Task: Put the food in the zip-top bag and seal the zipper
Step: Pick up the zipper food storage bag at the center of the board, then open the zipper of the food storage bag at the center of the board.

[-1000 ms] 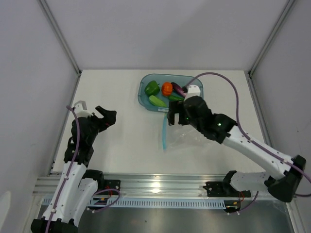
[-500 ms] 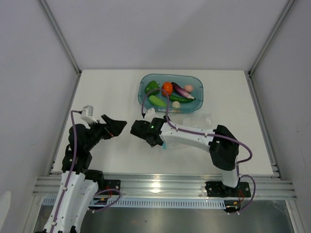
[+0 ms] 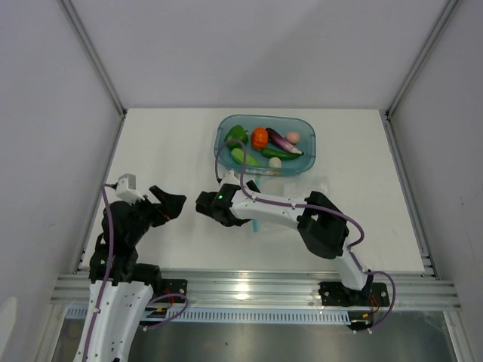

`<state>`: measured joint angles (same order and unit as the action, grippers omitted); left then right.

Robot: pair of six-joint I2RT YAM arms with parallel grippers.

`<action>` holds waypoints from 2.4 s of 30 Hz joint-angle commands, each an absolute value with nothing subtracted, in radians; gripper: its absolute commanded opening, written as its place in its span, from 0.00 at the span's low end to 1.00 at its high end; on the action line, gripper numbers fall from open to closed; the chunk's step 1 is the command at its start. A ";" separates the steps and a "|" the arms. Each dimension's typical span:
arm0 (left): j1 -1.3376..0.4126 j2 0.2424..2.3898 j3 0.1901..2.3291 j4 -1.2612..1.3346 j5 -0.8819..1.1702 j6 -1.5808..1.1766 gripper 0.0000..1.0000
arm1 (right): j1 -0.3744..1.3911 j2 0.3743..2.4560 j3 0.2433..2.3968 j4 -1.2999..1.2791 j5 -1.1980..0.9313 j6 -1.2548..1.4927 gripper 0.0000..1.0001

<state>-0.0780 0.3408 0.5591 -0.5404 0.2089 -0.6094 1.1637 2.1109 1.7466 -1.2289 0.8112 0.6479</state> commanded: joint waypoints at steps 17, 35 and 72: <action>-0.071 0.302 0.604 -0.623 0.133 -0.715 0.92 | 1.132 2.125 1.686 -1.167 0.973 0.676 0.19; -0.071 0.364 0.502 -0.312 0.605 -0.716 0.81 | 1.112 1.658 1.514 -0.892 0.660 0.586 0.00; -0.469 0.742 0.517 -0.141 0.457 -0.931 0.71 | 1.224 1.397 1.416 -0.618 0.463 0.511 0.00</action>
<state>-0.4469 0.7311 0.4843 -0.1932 0.4755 -0.9257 1.2205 1.4376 1.4189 -0.6617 0.4706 0.5369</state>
